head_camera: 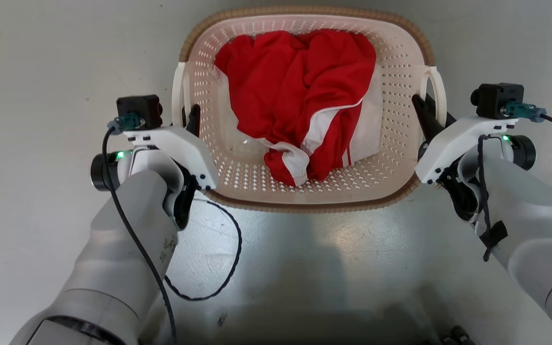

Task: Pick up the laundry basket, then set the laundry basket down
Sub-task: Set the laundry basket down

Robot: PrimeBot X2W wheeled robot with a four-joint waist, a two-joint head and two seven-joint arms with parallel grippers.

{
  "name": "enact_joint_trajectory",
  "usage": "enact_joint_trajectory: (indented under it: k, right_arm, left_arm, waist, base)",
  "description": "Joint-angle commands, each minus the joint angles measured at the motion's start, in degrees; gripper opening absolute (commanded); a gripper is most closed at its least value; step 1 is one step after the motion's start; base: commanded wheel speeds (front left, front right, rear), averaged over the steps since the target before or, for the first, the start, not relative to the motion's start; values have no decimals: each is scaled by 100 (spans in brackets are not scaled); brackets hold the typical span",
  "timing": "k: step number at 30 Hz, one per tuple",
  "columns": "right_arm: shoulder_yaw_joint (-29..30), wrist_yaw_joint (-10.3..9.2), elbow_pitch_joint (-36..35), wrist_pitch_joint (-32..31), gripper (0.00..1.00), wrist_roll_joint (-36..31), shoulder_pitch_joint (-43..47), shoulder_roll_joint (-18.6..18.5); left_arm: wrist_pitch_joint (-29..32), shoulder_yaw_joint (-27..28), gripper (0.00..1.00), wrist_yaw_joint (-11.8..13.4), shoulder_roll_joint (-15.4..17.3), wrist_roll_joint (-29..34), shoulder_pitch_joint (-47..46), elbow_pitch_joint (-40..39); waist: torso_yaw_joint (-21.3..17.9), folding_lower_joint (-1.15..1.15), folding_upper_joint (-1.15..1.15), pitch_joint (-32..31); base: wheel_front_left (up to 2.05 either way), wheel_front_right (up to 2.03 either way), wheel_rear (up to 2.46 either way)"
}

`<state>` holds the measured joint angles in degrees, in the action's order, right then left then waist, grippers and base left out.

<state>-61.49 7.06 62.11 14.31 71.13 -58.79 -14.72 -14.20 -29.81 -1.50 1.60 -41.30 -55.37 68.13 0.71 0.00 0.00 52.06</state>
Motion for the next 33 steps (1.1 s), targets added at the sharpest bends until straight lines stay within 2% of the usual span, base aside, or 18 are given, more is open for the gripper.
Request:
enact_joint_trajectory:
  k: [1,8,9,10,11,26,33]
  right_arm:
    - [2,43,-40,68,0,-82,282,-22]
    - [244,43,-3,68,0,-305,310,12]
    - [269,43,15,68,2,-319,315,22]
    - [292,43,34,68,48,-329,320,35]
    - [314,43,48,68,100,-342,321,46]
    - [616,43,98,69,100,-623,403,151]
    - [783,43,80,69,100,-717,575,142]
  left_arm:
    - [-79,141,0,30,128,29,-57,-108]
    - [-79,197,0,16,128,88,-102,-130]
    - [-79,201,47,14,128,92,-106,-122]
    - [-79,205,100,2,128,85,-106,-109]
    - [-79,209,100,-11,128,77,-107,-99]
    - [-80,234,100,38,128,147,-80,-21]
    - [-80,291,100,213,149,431,85,-79]
  waist:
    - [8,0,0,26]
    - [23,0,0,109]
    - [22,0,0,112]
    - [19,0,0,112]
    - [17,0,0,111]
    - [-6,0,0,-19]
    - [-37,0,0,-413]
  base:
    - [0,0,0]
    - [0,0,0]
    - [0,0,0]
    - [0,0,0]
    - [0,0,0]
    - [0,0,0]
    - [0,0,0]
